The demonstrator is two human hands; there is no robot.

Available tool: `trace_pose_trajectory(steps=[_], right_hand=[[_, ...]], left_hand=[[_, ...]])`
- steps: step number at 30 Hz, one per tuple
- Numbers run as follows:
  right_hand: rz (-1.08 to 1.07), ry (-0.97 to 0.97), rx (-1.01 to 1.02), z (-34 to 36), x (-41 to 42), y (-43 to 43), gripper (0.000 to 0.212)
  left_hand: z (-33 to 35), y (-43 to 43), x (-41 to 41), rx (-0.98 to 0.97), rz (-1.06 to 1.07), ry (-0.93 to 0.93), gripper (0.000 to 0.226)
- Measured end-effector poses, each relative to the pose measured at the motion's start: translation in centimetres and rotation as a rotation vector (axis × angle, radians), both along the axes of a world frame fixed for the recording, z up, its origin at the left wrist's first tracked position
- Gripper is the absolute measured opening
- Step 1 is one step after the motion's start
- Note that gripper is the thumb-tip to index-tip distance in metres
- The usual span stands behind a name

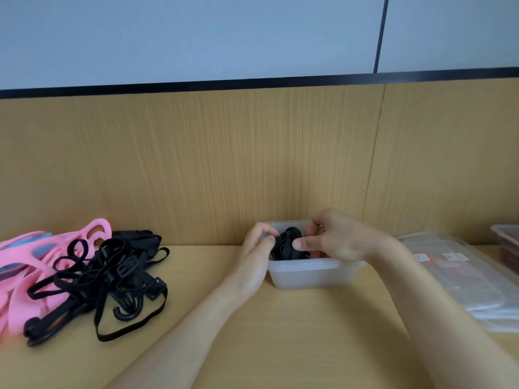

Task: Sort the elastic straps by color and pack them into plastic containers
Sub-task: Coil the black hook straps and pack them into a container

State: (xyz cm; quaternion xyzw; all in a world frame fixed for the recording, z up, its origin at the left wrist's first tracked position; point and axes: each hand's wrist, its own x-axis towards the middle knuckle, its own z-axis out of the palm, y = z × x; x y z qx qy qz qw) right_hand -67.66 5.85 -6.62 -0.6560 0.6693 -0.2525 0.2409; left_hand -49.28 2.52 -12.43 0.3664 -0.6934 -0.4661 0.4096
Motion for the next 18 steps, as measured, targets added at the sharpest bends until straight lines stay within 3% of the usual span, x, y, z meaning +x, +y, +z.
trace_pose_trajectory(steps=[18], right_hand=[[-0.028, 0.121, -0.054, 0.4, 1.3, 0.6, 0.051]], left_hand=[[-0.1, -0.2, 0.6, -0.009, -0.009, 0.056, 0.020]])
